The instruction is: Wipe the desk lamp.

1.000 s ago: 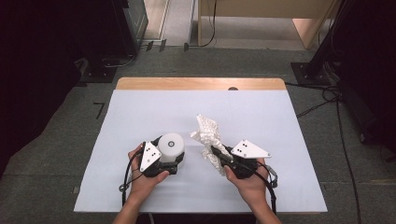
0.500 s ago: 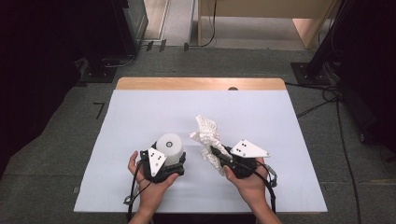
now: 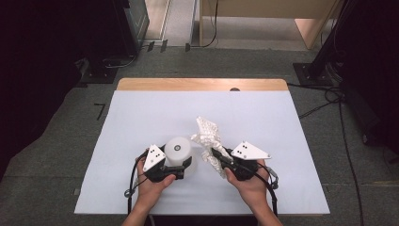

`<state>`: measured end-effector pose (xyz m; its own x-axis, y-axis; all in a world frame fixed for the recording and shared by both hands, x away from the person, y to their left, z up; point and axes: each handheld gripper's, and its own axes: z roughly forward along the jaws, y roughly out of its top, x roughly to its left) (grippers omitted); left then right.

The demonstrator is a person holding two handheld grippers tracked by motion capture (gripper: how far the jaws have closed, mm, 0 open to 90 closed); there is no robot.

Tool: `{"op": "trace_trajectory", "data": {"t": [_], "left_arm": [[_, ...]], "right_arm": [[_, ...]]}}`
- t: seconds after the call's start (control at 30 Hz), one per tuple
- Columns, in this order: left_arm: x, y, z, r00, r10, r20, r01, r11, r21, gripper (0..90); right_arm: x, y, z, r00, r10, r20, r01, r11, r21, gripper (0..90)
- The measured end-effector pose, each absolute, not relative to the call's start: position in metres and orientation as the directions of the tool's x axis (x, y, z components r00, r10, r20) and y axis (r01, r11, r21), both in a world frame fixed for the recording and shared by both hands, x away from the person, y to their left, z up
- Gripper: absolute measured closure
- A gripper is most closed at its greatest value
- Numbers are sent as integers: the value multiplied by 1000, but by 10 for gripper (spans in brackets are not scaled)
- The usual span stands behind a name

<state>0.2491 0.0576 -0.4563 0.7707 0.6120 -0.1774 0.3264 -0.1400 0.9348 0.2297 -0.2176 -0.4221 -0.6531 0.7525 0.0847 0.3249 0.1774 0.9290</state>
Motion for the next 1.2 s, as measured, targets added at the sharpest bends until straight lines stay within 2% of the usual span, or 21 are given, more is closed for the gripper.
{"op": "trace_trajectory", "data": {"t": [0.13, 0.27, 0.37, 0.53, 0.73, 1.0, 1.2], "left_arm": [[247, 55, -450, 842, 484, -237, 325, -105, 940, 85], [243, 49, -448, 872, 444, -206, 299, -150, 943, 85], [242, 46, -446, 879, 420, -225, 307, -138, 942, 85], [244, 53, -439, 863, 432, -261, 330, -90, 940, 85], [250, 67, -433, 817, 497, -292, 355, -34, 934, 86], [254, 91, -422, 788, 533, -310, 340, 44, 939, 86], [255, 90, -425, 793, 533, -296, 341, 14, 940, 86]], "right_arm": [[225, -216, -415, -665, 742, 82, 298, 163, 941, 774], [216, -212, -404, -688, 722, 75, 255, 143, 956, 774], [211, -207, -399, -702, 709, 67, 234, 141, 962, 774], [210, -202, -405, -703, 708, 69, 245, 150, 958, 775], [211, -191, -418, -716, 695, 69, 276, 191, 942, 774], [216, -173, -445, -746, 659, 101, 354, 263, 898, 775], [215, -170, -446, -750, 655, 96, 354, 273, 895, 776]]}}
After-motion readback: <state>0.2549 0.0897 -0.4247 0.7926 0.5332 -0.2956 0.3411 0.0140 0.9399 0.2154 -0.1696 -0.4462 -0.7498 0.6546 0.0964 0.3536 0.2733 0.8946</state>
